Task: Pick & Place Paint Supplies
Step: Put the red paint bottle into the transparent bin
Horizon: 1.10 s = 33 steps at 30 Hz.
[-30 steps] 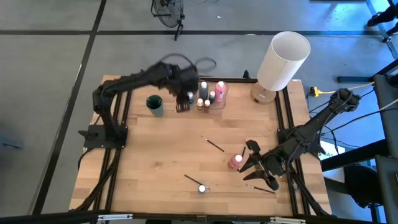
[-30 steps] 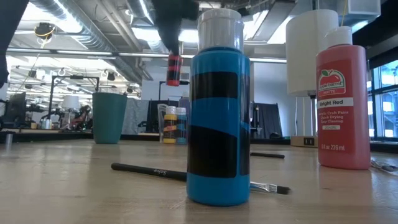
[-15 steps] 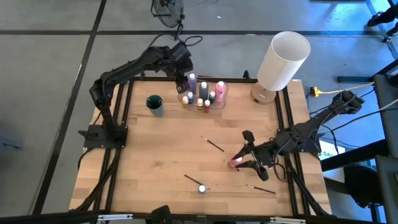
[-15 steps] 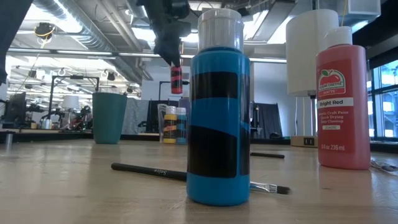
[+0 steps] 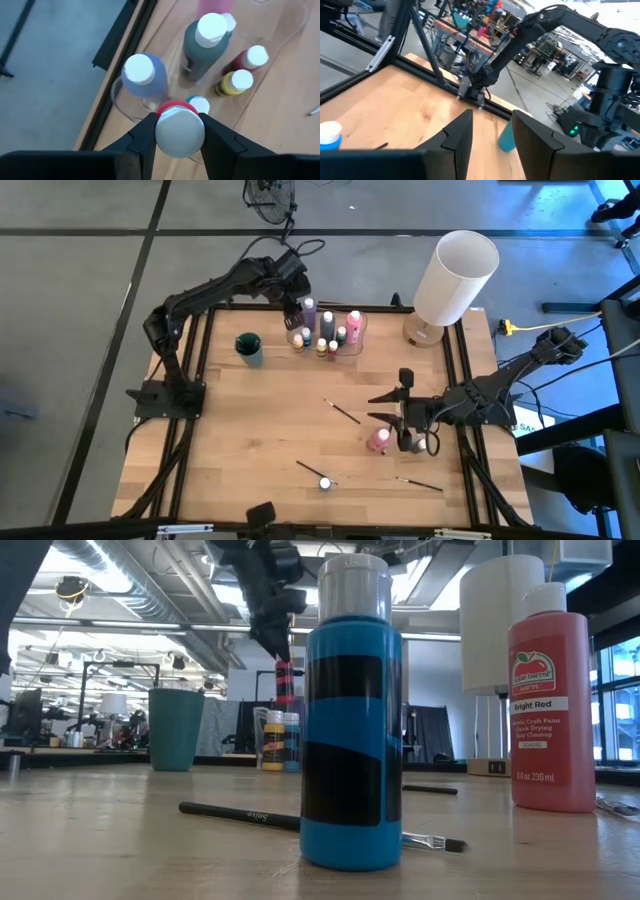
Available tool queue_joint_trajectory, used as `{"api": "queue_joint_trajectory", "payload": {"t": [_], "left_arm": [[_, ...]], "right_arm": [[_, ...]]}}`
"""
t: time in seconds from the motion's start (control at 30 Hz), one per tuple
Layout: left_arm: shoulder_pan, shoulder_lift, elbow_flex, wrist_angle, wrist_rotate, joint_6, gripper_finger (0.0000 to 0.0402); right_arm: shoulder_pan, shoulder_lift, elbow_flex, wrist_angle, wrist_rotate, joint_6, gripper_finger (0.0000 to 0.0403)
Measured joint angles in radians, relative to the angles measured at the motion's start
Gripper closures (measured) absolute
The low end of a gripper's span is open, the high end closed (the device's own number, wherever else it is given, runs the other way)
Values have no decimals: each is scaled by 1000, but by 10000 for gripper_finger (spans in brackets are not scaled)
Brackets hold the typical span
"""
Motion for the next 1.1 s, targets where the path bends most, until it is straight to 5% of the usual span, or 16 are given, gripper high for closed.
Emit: {"api": "queue_joint_trajectory", "payload": {"t": [0.5,1.1], "left_arm": [[15,0,0,0,58,-9,280],[26,1,-162,156,56,25,286]], "right_arm": [[0,0,0,-33,2,-2,263],[0,0,0,-29,2,9,263]]}}
